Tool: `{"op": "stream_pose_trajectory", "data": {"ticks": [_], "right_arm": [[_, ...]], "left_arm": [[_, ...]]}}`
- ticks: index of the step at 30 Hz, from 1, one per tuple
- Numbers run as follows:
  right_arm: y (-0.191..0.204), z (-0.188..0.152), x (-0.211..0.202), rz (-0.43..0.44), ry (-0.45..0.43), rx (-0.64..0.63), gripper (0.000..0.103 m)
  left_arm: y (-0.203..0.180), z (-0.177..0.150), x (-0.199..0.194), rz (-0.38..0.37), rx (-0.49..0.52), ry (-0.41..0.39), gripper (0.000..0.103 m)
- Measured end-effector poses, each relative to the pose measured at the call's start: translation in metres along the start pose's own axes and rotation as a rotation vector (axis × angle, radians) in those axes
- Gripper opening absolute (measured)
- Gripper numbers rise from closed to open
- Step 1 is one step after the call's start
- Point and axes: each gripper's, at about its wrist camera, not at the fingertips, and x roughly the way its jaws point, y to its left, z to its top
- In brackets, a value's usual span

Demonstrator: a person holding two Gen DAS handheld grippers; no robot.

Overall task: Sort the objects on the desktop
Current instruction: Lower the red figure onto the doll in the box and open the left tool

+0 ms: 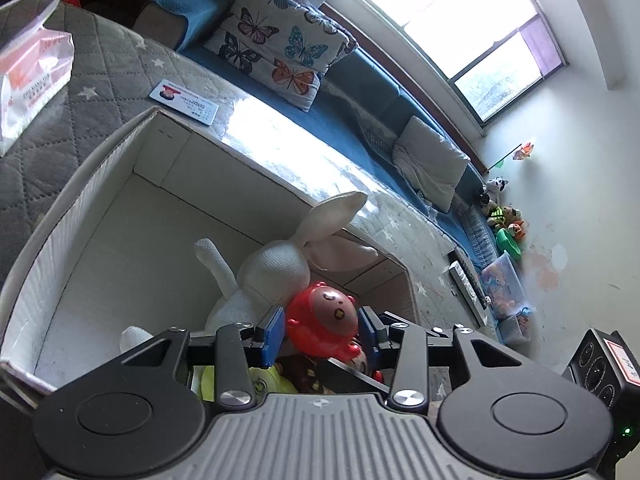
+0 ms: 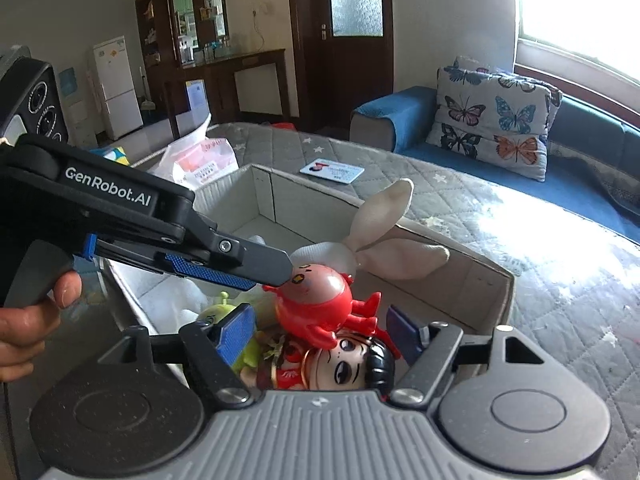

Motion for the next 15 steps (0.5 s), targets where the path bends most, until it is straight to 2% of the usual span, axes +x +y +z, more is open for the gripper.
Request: {"op": "stream_pose_trajectory", "data": {"ticks": [7, 15], "right_arm": [[0.007, -0.010, -0.041, 0.003, -0.040, -0.014, 0.075], [0.016, -0.038, -0.087, 0.001, -0.070, -0.009, 0.075]], "left_arm": [[-0.024, -0.018, -0.019, 0.007, 0.061, -0.021, 0.043], [-0.054, -0.053, -0.041, 0.018, 0.137, -0.028, 0.043]]}}
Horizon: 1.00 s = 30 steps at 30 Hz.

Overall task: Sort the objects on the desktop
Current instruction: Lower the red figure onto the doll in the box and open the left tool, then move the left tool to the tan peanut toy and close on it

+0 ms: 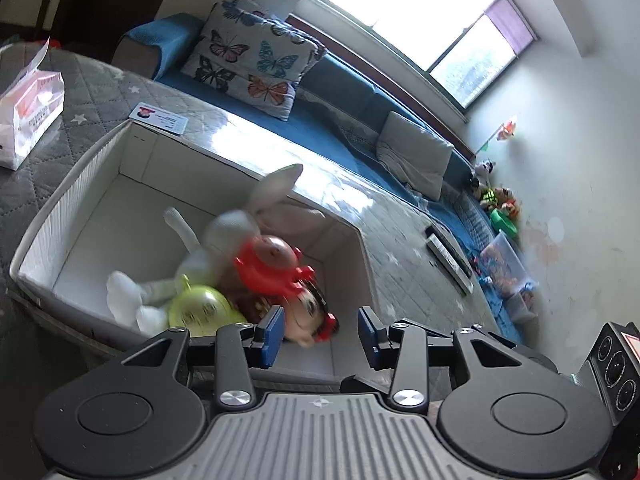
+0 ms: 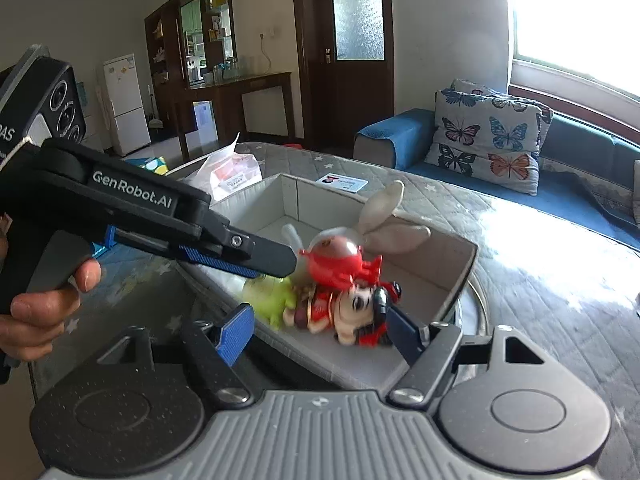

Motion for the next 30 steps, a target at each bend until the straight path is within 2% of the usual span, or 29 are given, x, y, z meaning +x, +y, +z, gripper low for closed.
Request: {"op": "stream_pose_trajectory", "data": {"ticks": [7, 14, 23, 30], "right_arm": [[0.001, -0.031, -0.043, -0.030, -0.022, 0.002, 0.079], [-0.007, -0.072, -0.084, -0.086, -0.014, 0.023, 0.083], [-0.029, -0.124, -0.103, -0.149, 0.038, 0.111, 0.083], [-0.043, -0.147, -0.105, -0.150, 0.064, 0.165, 0.083]], "left_arm": [[-0.035, -0.037, -0.010, -0.004, 0.068, 0.020, 0.043], [-0.065, -0.077, 0.002, -0.025, 0.113, 0.098, 0.043], [-0.095, -0.116, 0.029, -0.066, 0.161, 0.194, 0.043], [-0.108, -0.133, 0.055, -0.083, 0.177, 0.269, 0.043]]}}
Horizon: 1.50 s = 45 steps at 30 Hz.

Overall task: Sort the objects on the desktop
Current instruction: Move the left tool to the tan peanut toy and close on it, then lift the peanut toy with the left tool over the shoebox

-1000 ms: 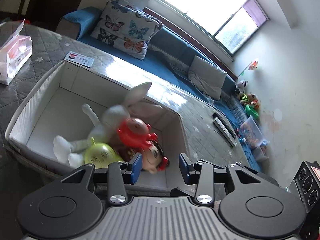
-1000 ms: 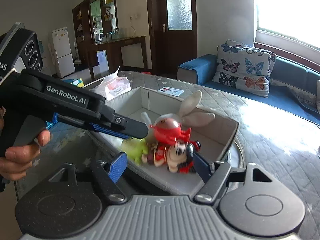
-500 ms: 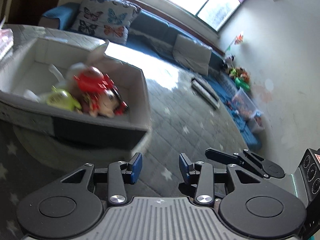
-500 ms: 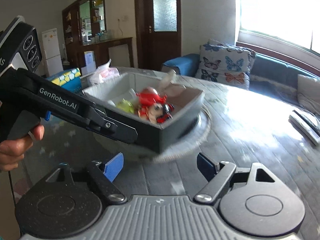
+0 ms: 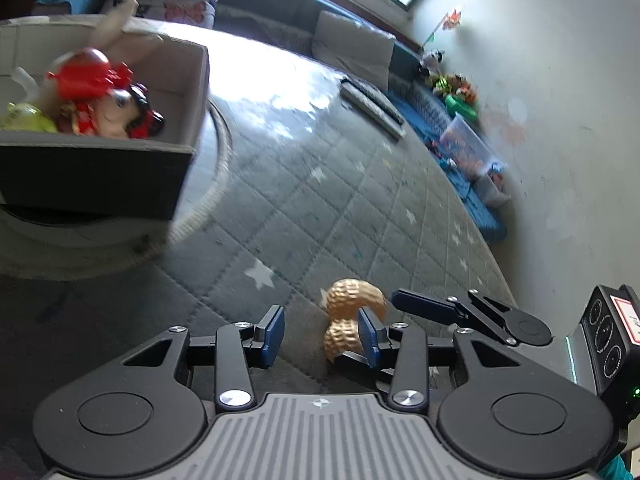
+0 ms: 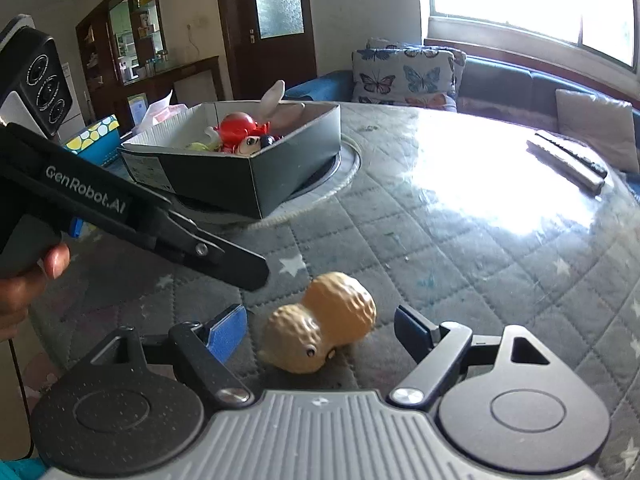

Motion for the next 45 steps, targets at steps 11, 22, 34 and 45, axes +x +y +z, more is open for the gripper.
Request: {"op": "stream_pose_trajectory", "data": {"ticks": [11, 22, 34, 45], "right_arm": [[-0.003, -0.001, 0.014, 0.034, 0.025, -0.045, 0.084], [-0.002, -0.004, 0.018, 0.032, 0.025, -0.080, 0.076], [0.009, 0.005, 0.015, 0.035, 0.008, -0.128, 0.069], [0.060, 0.075, 0.028, 0.100, -0.097, -0.262, 0.069]], "left_arm": [[-0.016, 0.006, 0.016, -0.035, 0.020, 0.038, 0.043], [-0.020, 0.005, 0.038, -0.006, 0.020, 0.095, 0.043], [-0.011, 0.007, 0.023, -0.034, 0.018, 0.062, 0.042], [0.021, 0.043, -0.056, 0.037, 0.016, -0.098, 0.042]]}}
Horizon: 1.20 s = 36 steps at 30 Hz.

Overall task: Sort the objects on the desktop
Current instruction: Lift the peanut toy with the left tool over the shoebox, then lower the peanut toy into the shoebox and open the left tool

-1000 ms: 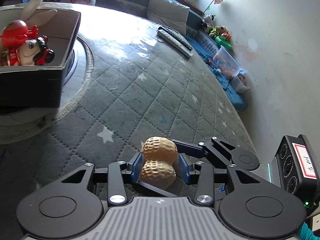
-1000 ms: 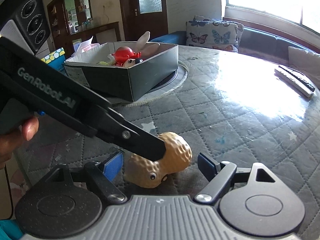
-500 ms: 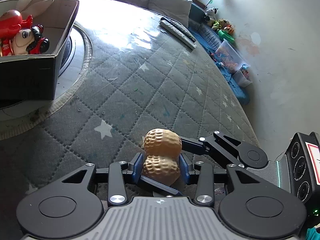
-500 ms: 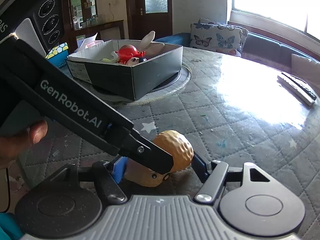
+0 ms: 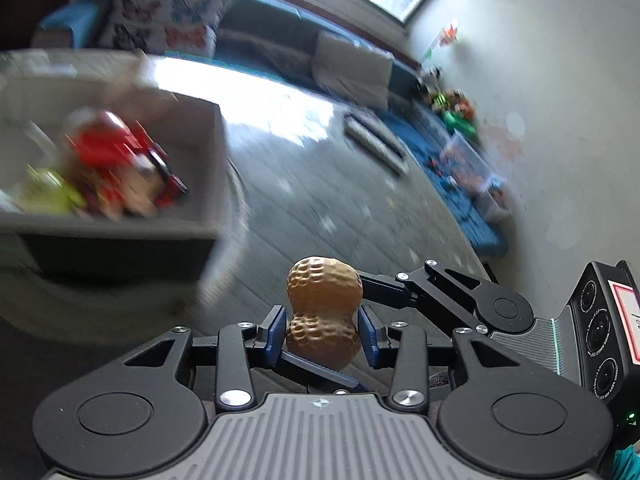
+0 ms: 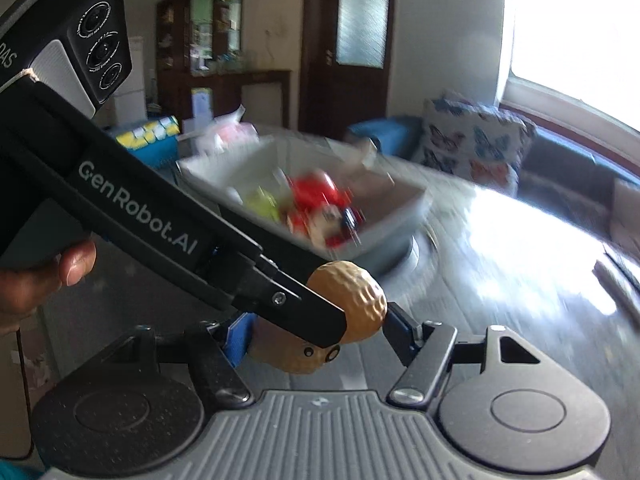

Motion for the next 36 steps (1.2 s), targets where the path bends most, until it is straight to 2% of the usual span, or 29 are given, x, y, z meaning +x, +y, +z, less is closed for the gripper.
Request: {"op": "stream_pose_trajectory", "data": {"ticks": [7, 11, 15, 24, 31, 36], "right_arm": [[0.024, 0.072, 0.057, 0.085, -0.060, -0.056, 0.069], [0.036, 0.103, 0.096, 0.141, -0.058, -0.077, 0.069], [0.044, 0.128, 0.143, 0.194, -0.016, -0.069, 0.069], [0.048, 0.139, 0.213, 0.281, 0.128, -0.056, 0.069], [0.050, 0.135, 0.236, 0.321, 0.218, -0.051, 0.069], [0.050, 0.137, 0.247, 0.326, 0.258, -0.053, 0.068]], "left_arm": [[0.053, 0.047, -0.045, 0.109, -0.029, -0.094, 0.042], [0.092, 0.071, -0.056, 0.159, -0.074, -0.107, 0.042], [0.132, 0.088, -0.056, 0.180, -0.136, -0.091, 0.042], [0.195, 0.098, -0.037, 0.192, -0.266, -0.011, 0.042], [0.213, 0.097, -0.028, 0.204, -0.319, 0.036, 0.043], [0.211, 0.098, -0.030, 0.228, -0.301, 0.045, 0.042]]}}
